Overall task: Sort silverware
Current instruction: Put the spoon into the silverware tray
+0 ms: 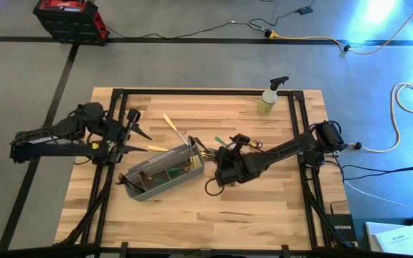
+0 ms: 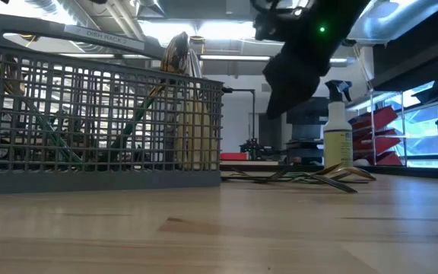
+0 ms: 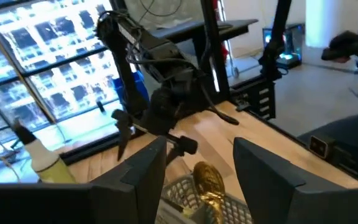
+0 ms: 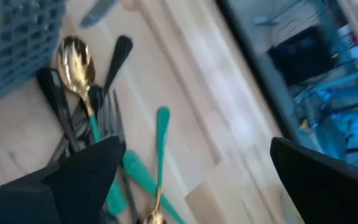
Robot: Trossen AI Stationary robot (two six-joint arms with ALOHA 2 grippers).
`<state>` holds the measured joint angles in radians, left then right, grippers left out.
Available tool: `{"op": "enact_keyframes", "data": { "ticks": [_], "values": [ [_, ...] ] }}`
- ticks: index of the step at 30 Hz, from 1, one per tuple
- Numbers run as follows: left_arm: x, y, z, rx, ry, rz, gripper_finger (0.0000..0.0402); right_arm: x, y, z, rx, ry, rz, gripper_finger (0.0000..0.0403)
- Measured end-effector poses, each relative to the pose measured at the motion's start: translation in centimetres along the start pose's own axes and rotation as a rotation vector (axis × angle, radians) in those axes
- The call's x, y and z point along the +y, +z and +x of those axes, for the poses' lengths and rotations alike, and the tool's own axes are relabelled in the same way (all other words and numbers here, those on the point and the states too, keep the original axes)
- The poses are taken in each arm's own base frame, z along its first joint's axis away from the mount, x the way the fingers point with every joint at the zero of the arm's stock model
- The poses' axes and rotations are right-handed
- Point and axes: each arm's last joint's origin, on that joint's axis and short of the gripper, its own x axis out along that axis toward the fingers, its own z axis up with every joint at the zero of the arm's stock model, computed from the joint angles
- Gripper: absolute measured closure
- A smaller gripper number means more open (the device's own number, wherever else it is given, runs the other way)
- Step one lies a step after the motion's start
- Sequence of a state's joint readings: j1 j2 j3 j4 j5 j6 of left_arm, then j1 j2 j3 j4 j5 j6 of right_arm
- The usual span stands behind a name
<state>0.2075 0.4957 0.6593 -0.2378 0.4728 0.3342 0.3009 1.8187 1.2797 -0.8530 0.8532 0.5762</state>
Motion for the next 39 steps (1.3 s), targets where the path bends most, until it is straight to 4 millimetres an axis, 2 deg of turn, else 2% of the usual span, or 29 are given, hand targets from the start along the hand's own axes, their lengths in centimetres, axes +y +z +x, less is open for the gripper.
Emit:
{"op": "enact_keyframes", "data": {
  "ticks": [6,11,16,22,33,39],
  "values": [
    [-0.5,-0.7,-0.7,-0.139,0.084,-0.009,0.0231,-0.7,-0.6,0.7,0.157,0.091,-0.071,0.0006],
    [-0.7,-1.6,-1.1,-0.148,0.178,-0.027,0.0231,-1.5,-1.6,0.6,0.253,0.044,-0.170,0.0006],
    [-0.5,-2.6,-0.9,-0.097,0.279,-0.092,0.0231,-1.4,-1.9,0.7,0.278,0.086,-0.312,0.0008],
    [-0.7,-2.7,-0.8,-0.100,0.246,-0.092,0.0231,-1.1,-3.8,1.6,0.327,0.109,-0.479,0.0041],
    [-0.8,-2.9,-0.8,-0.083,0.222,-0.099,0.0231,-0.6,-4.6,2.2,0.331,0.174,-0.534,0.0079],
    [-0.8,-2.8,-0.8,-0.085,0.221,-0.078,0.0231,-0.2,-6.0,3.2,0.315,0.166,-0.553,0.0099]
  ]
}}
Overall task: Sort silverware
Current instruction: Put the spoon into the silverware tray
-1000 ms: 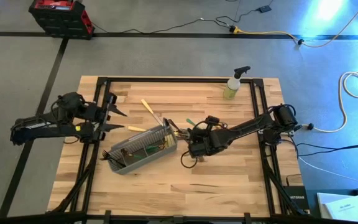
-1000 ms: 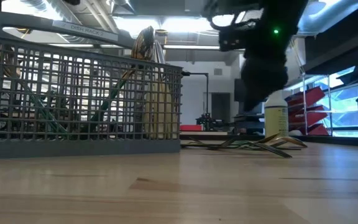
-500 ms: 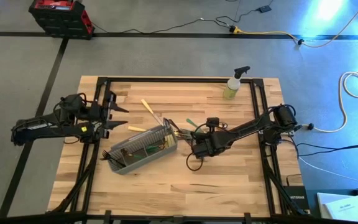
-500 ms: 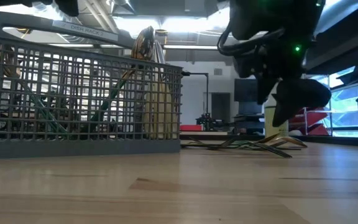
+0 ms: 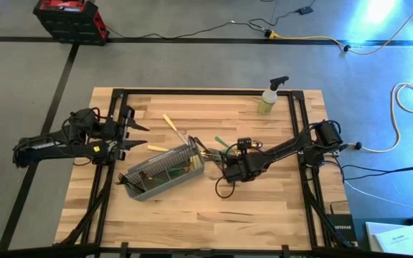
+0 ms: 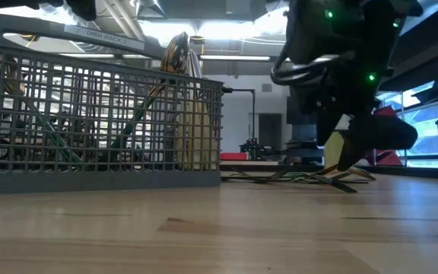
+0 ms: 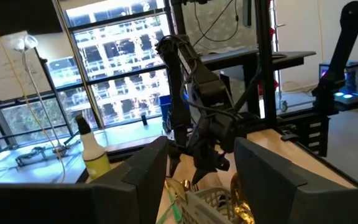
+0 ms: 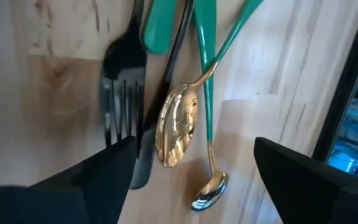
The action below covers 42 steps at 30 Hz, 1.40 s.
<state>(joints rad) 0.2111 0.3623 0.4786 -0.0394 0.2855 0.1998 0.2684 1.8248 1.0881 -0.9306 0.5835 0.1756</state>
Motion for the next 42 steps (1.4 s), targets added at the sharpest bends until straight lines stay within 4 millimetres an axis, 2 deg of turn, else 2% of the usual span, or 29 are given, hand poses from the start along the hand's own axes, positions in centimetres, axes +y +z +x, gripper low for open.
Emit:
{"op": "enact_keyframes", "data": {
  "ticks": [7,17,22,28,30,35,42],
  "values": [
    [0.1,0.3,0.0,-0.028,0.006,0.026,0.0231,0.4,-0.6,1.1,-0.020,-0.052,0.007,0.0137],
    [0.1,0.3,0.0,-0.029,0.007,0.047,0.0231,1.2,-1.0,2.5,-0.078,-0.067,0.000,0.0221],
    [0.0,0.2,0.0,-0.023,0.005,0.039,0.0231,1.5,-0.7,2.7,-0.124,-0.051,0.005,0.0280],
    [0.0,0.2,0.0,-0.023,0.006,0.040,0.0231,1.4,-0.3,2.3,-0.125,-0.007,0.011,0.0380],
    [0.0,0.2,0.0,-0.023,0.005,0.039,0.0231,1.4,-0.2,2.2,-0.128,0.013,0.030,0.0396],
    [0.1,0.2,0.0,-0.024,0.006,0.042,0.0231,0.9,0.7,0.8,-0.106,0.094,0.176,0.0391],
    [0.1,0.3,0.0,-0.028,0.007,0.048,0.0231,-0.4,1.7,-3.2,-0.082,0.137,0.335,0.0402]
  ]
}}
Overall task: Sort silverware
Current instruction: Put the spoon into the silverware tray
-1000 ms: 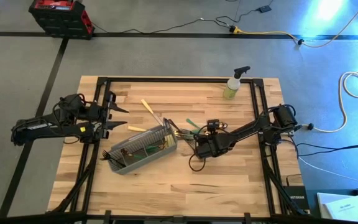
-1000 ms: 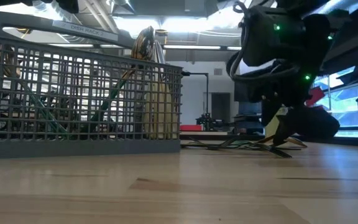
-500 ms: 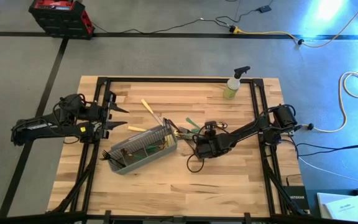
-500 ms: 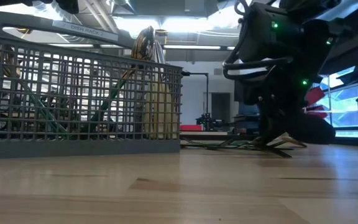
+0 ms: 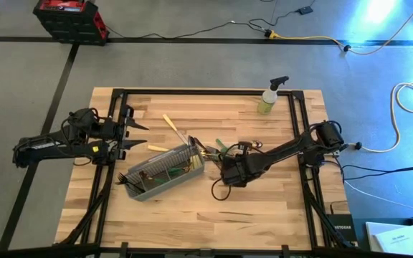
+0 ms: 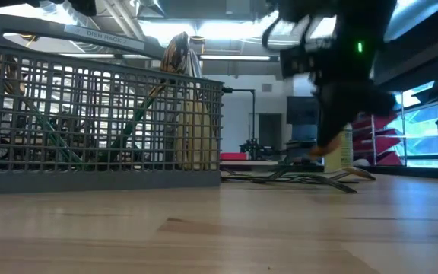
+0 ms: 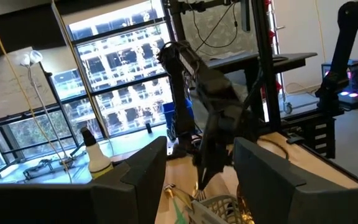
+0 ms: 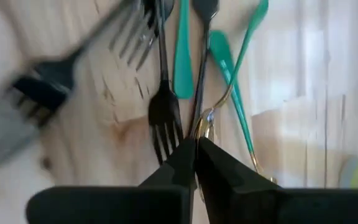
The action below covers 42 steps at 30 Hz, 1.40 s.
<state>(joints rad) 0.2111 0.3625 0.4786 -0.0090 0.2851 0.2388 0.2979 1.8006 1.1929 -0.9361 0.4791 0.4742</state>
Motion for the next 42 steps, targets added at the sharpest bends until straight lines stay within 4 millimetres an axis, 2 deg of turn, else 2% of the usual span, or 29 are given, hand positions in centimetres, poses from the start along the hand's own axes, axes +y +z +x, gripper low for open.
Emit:
{"op": "enact_keyframes", "data": {
  "ticks": [5,11,15,18,21,23,26,30,36,42],
  "values": [
    [0.0,0.0,0.0,0.004,-0.001,0.022,0.0231,-1.0,0.0,-3.8,-0.076,0.160,0.296,0.0402],
    [0.0,0.0,0.0,0.004,-0.004,0.047,0.0231,-1.2,-2.2,-9.4,-0.223,0.273,0.598,0.0402],
    [-0.1,0.0,0.0,-0.006,-0.032,0.143,0.0231,-1.5,-3.7,-12.4,-0.346,0.345,0.741,0.0403],
    [-0.2,-0.1,0.1,-0.005,-0.052,0.248,0.0231,-1.6,-4.3,-14.0,-0.455,0.376,0.781,0.0403],
    [-0.1,-0.2,0.2,-0.001,-0.057,0.311,0.0231,-1.6,-4.3,-14.8,-0.539,0.384,0.785,0.0403],
    [-0.1,-0.1,0.2,-0.005,-0.055,0.286,0.0231,-1.6,-3.9,-15.2,-0.582,0.402,0.771,0.0403],
    [-0.3,0.0,0.2,-0.016,-0.070,0.261,0.0231,-1.7,-2.6,-15.7,-0.663,0.459,0.743,0.0403],
    [-0.8,0.0,0.5,-0.037,-0.132,0.326,0.0236,-1.6,-1.1,-17.1,-0.796,0.573,0.686,0.0403],
    [-1.3,0.0,1.9,-0.030,-0.083,0.518,0.0263,-1.7,-0.3,-18.0,-0.887,0.621,0.651,0.0403],
    [-2.5,0.9,4.5,-0.176,-0.055,0.796,0.0274,-2.6,0.6,-17.6,-0.923,0.585,0.711,0.0403]
  ]
}}
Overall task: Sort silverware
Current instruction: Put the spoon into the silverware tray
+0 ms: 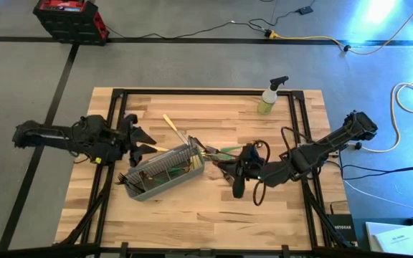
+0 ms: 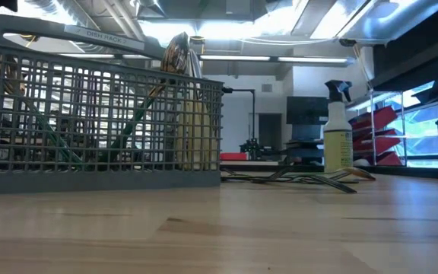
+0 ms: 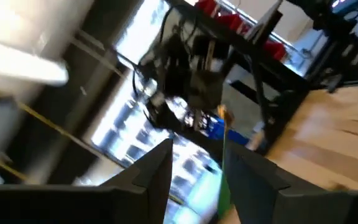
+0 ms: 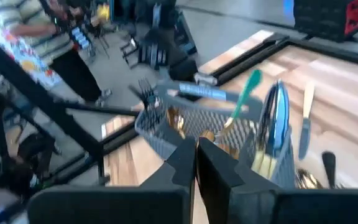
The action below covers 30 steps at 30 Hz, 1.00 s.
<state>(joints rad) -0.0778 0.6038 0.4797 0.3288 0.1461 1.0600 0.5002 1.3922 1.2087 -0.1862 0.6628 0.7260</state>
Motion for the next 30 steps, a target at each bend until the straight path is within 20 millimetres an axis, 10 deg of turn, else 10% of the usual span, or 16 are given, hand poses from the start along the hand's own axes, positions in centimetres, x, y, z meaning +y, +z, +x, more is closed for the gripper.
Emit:
{"op": "enact_keyframes", "data": {
  "ticks": [9,30],
  "values": [
    [-2.8,-1.2,4.4,0.244,0.031,0.338,0.0274,-0.3,1.1,0.7,-0.051,0.021,-0.001,0.0403],
    [-6.6,-0.1,14.1,0.432,0.041,0.476,0.0274,-0.2,1.1,0.6,-0.057,0.020,-0.003,0.0403]
  ]
}}
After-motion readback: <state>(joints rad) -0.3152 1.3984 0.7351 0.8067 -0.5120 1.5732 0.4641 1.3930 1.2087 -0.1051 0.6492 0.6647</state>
